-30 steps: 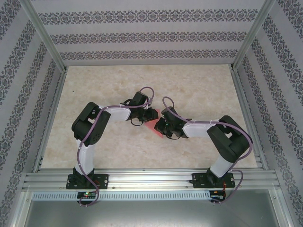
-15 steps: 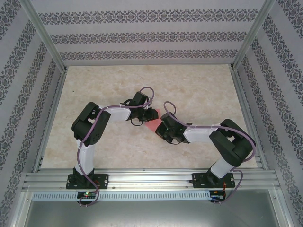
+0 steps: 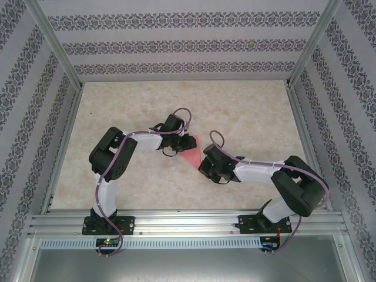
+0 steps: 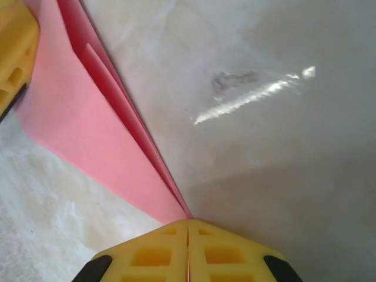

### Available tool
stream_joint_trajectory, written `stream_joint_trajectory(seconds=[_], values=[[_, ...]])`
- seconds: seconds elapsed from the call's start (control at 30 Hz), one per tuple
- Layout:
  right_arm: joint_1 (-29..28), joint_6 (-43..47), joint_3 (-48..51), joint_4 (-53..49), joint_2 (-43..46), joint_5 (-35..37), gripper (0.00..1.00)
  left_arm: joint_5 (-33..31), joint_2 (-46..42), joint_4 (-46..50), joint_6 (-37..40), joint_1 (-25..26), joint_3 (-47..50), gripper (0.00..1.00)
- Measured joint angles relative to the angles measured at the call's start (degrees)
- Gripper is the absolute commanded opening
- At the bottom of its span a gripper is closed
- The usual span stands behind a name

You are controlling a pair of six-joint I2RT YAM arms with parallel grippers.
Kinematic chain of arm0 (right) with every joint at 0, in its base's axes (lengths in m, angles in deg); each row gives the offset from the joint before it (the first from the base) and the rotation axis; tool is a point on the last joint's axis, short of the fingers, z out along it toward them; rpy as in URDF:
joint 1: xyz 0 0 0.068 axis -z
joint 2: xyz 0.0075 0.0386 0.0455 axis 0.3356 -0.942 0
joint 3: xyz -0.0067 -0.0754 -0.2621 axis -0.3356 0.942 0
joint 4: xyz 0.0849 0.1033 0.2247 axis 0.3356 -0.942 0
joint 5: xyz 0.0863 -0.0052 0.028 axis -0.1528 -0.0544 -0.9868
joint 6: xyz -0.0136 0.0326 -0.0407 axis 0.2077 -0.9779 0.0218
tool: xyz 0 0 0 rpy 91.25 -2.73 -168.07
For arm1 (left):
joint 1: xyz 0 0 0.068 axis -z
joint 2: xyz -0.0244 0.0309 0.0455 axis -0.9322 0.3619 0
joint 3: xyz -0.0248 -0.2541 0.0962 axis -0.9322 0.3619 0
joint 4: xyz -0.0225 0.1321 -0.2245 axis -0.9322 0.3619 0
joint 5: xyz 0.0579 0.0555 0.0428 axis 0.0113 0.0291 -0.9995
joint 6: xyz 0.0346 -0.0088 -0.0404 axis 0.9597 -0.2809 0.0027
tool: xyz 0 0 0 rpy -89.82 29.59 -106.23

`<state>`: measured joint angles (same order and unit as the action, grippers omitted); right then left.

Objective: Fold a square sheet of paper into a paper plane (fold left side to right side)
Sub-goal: Fourth fold the wing at the center of the table.

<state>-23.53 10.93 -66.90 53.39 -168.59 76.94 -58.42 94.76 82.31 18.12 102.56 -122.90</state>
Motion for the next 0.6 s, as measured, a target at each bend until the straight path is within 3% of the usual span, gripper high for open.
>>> stream_joint_trajectory(seconds=[0.27, 0.4, 0.6], values=[[1.8, 6.6, 1.7, -6.5, 6.1, -0.5, 0.18, 0.0, -1.0, 1.7, -0.4, 0.0, -0.4, 0.43], [4.1, 14.9, 1.5, -8.2, 9.4, -0.9, 0.37, 0.0, -3.6, 5.1, -0.3, -0.1, -1.8, 0.54], [9.7, 30.0, -0.2, -5.7, 11.2, -6.2, 0.58, -0.2, -13.8, 6.5, -0.4, -1.5, -1.0, 0.62]])
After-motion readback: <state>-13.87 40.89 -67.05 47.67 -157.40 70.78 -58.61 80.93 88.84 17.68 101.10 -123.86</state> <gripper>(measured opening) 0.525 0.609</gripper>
